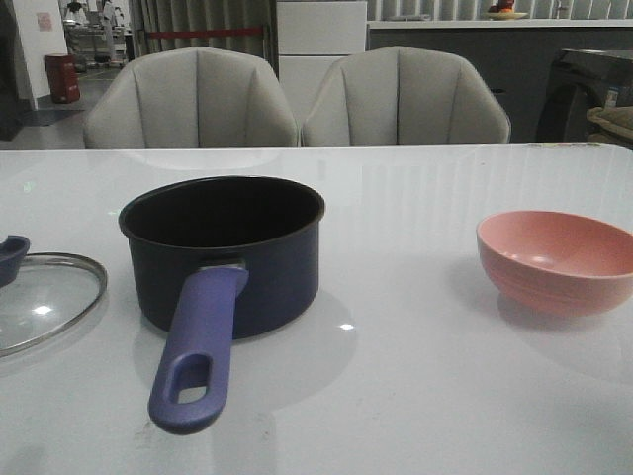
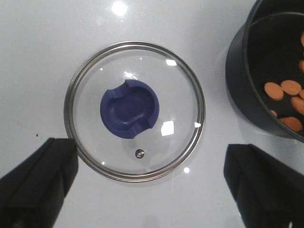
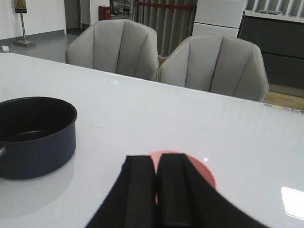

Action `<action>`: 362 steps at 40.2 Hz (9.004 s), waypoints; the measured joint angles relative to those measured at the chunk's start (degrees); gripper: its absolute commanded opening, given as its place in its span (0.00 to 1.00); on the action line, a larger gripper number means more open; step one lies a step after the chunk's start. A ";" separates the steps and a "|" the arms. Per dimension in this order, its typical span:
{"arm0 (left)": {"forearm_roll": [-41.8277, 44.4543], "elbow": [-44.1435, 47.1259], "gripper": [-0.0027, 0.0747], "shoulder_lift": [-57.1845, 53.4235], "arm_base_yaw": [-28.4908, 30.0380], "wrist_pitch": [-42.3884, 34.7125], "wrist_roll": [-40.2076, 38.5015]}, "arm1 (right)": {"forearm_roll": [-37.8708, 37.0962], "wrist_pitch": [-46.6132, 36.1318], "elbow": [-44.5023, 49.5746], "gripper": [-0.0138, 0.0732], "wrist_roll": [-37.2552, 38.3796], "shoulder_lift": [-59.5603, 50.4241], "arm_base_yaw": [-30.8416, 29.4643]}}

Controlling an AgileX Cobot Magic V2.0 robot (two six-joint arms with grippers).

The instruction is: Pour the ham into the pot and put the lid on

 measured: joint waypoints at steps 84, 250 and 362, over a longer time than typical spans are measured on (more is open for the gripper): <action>-9.68 -8.80 0.23 27.33 8.57 1.99 7.47 | 0.00 0.04 0.00 0.33 0.00 0.00 0.00; -13.67 -40.13 0.82 32.08 -13.65 16.41 8.95 | 0.00 0.17 0.00 0.33 0.00 0.00 0.00; -10.67 48.89 0.82 -78.03 -13.65 -23.56 7.08 | 0.04 0.17 0.00 0.33 0.00 0.00 0.00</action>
